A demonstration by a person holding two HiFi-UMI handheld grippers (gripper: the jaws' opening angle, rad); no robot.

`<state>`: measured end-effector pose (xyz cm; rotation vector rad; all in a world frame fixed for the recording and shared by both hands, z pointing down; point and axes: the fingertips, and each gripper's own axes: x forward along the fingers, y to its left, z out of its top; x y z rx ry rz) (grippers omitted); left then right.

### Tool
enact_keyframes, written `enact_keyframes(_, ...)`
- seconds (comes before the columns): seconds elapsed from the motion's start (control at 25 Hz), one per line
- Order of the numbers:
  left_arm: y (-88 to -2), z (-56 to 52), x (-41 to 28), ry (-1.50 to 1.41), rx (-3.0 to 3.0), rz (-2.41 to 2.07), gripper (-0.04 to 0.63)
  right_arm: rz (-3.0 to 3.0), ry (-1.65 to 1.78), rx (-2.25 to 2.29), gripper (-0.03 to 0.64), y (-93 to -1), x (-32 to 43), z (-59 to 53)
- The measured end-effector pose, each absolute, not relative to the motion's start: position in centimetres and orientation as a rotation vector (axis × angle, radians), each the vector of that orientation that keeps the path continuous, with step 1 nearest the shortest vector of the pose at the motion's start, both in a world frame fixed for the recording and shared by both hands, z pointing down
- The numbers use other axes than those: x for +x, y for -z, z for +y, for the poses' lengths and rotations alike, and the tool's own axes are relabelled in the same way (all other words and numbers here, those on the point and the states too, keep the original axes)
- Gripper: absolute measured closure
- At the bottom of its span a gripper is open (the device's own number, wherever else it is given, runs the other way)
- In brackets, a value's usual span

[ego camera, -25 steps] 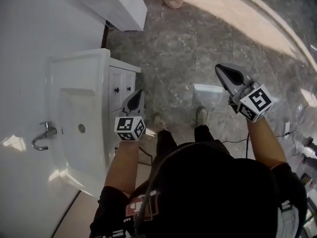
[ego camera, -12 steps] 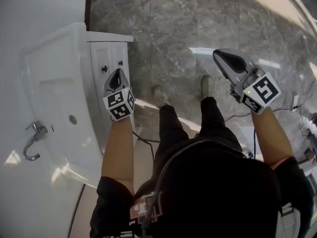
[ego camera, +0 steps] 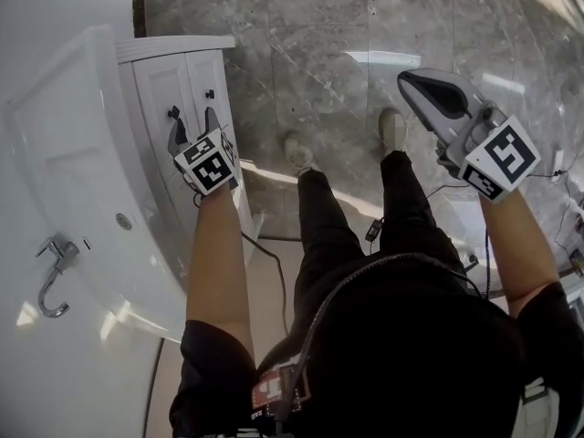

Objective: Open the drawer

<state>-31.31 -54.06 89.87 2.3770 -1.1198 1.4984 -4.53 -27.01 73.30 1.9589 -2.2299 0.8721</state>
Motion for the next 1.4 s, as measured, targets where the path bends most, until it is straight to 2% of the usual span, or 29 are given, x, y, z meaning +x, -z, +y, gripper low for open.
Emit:
enact_keyframes(0.36,-93.1,-56.3,-32.1,-1.721,2.371,-1.197,0.263,-2.235,-0.956,1.938,0.618,-76.8,-5.7,-26.4)
enact_keyframes(1.04,-96.3,-59.5,-32.9,-1.970,2.262,-1.133,0.261,-2.227,-1.030,1.922,0.618,-79.5,-6.3,-25.5)
enact_keyframes(1.4,-95.8,-59.9,-32.6,-1.859,2.176,-1.137,0.284,-2.224,-1.039,1.936,0.618,-79.6,-6.1,-25.7)
